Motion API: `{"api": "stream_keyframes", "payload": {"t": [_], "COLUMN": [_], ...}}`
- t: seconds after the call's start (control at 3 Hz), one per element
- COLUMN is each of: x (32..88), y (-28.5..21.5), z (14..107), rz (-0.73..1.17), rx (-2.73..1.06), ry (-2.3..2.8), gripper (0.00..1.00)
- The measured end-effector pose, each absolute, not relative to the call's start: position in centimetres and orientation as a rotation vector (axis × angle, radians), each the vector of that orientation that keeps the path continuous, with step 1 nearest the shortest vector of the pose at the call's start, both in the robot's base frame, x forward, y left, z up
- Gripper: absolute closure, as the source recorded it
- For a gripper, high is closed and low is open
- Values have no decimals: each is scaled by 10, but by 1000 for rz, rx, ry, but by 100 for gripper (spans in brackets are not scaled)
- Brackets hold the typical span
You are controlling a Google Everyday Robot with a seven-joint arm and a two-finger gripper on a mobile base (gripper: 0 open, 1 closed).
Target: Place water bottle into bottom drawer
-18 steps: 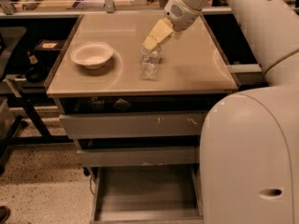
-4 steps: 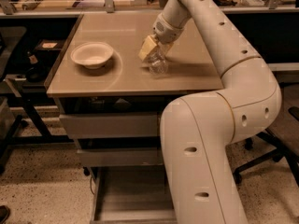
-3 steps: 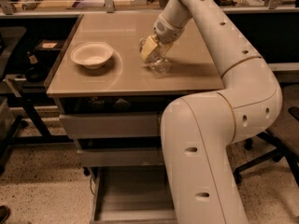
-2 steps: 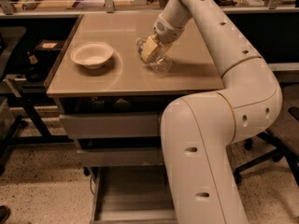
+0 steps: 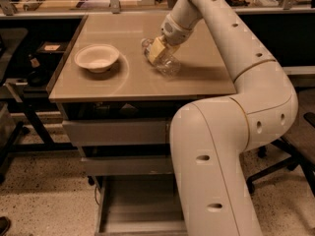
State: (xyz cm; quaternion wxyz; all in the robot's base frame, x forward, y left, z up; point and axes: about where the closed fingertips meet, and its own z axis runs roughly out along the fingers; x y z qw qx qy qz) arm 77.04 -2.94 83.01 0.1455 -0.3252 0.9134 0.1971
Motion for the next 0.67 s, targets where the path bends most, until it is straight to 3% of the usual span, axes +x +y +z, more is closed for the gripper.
{"api": "stream_keyframes", "payload": {"t": [0.67], "x": [760], "y": [-42], "z": [851], "rz": [606], "rx": [-955], "ry": [2536], "gripper": [100]}}
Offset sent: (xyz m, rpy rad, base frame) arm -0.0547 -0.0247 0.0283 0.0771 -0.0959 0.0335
